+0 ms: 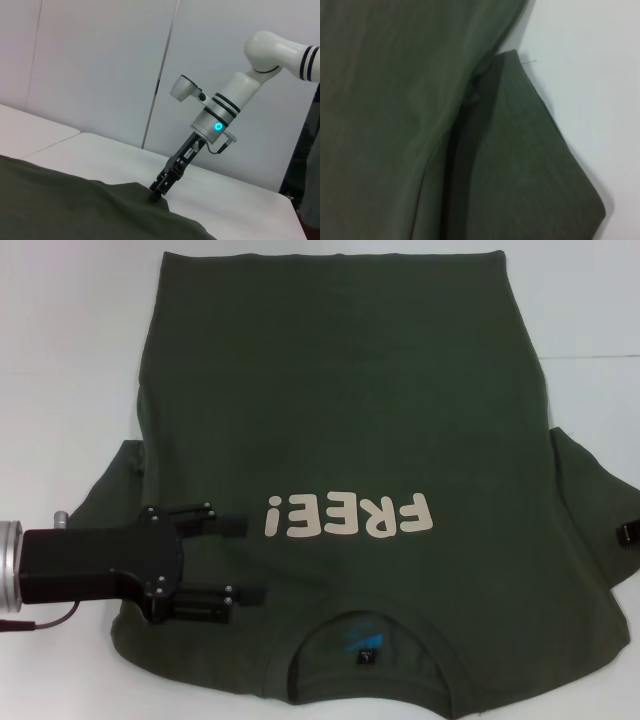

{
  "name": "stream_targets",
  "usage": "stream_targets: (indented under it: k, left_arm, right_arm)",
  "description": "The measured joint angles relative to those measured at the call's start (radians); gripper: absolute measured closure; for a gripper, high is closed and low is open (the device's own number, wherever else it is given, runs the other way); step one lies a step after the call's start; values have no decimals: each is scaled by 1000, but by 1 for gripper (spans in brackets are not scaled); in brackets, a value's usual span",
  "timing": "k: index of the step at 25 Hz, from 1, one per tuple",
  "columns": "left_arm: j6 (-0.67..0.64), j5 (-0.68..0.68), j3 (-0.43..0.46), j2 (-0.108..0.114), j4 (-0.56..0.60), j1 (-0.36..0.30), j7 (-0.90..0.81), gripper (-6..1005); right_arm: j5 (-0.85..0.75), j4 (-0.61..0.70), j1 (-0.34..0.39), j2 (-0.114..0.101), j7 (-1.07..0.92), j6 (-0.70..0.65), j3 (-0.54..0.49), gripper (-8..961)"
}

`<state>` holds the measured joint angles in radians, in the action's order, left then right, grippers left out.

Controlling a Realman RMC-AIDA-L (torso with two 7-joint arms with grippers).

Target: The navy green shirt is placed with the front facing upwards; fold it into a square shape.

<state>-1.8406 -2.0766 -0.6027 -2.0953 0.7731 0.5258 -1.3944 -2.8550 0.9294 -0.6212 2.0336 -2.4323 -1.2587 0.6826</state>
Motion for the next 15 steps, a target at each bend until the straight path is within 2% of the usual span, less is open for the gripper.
stream_targets:
  k: [9,15]
  left_arm:
    - [0,-8,0,-1,0,1,0,117]
    - [1,-10,0,-2,0,0,0,117]
  right_arm:
    - [0,-4,-1,-2,-4,-1,0,254]
    - [0,-6,-4,-3,-4,-4,2,338]
